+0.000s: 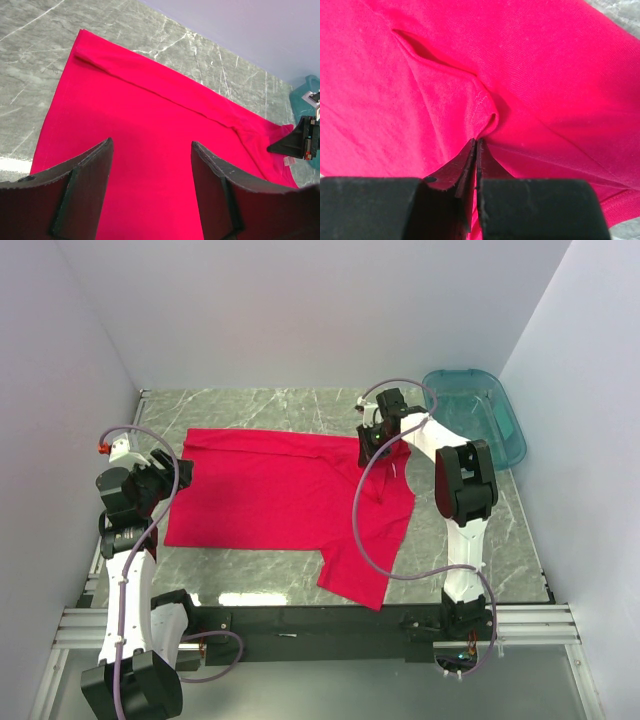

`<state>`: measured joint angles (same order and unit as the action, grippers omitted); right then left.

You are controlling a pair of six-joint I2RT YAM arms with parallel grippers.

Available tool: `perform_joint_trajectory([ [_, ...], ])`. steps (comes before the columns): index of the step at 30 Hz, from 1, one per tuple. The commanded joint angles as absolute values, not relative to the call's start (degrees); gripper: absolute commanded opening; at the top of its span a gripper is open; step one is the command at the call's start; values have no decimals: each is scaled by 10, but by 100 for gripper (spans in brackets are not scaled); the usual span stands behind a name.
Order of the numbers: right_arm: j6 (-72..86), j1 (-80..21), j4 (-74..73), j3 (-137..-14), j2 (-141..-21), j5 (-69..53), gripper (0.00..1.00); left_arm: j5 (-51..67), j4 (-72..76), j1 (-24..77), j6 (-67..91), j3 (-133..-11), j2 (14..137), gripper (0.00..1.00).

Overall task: Fold and stack the t-shirts
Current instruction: Fold the tshirt

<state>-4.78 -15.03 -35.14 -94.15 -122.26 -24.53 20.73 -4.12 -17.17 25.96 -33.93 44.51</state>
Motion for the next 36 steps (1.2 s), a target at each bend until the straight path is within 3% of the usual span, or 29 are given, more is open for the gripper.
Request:
perform_joint_trajectory([
  [1,-53,-153,-340,-938,-1180,-239,7,214,-24,-172,250,-335,442,69],
  [25,-55,-153,-342,-933,-1182,-244,22,214,-21,-172,250,-334,445,69],
  [36,-60,-155,-339,-927,-1174,-253,23,214,-21,-172,250,-334,446,69],
])
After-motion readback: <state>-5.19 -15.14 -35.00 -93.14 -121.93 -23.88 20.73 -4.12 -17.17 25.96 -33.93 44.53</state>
